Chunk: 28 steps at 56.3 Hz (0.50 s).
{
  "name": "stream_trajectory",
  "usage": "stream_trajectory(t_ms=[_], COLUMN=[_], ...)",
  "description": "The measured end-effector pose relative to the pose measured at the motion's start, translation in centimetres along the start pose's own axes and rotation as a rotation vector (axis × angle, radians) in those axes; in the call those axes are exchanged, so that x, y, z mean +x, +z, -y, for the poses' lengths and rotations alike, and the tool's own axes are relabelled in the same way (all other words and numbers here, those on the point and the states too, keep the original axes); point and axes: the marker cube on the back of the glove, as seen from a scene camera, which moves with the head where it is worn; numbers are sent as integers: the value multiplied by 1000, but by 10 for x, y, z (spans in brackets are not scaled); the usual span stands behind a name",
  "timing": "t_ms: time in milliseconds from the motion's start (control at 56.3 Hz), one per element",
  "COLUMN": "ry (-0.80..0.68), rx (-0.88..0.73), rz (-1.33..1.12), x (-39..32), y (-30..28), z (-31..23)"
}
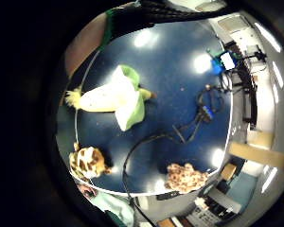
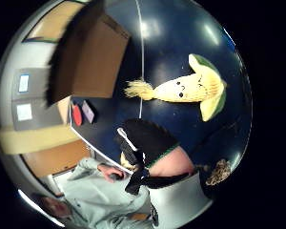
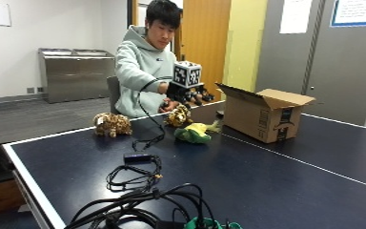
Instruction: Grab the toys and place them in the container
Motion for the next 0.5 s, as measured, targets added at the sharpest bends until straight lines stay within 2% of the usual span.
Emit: stream_trajectory(t_ms=[142, 213, 337, 497], ry=[104, 116, 81, 48], rx=[-177, -189, -108, -287], rz=[-21, -31, -20, -35], x=[8, 14, 19, 6], y=[57, 76, 81, 71], z=[12, 13, 11, -12])
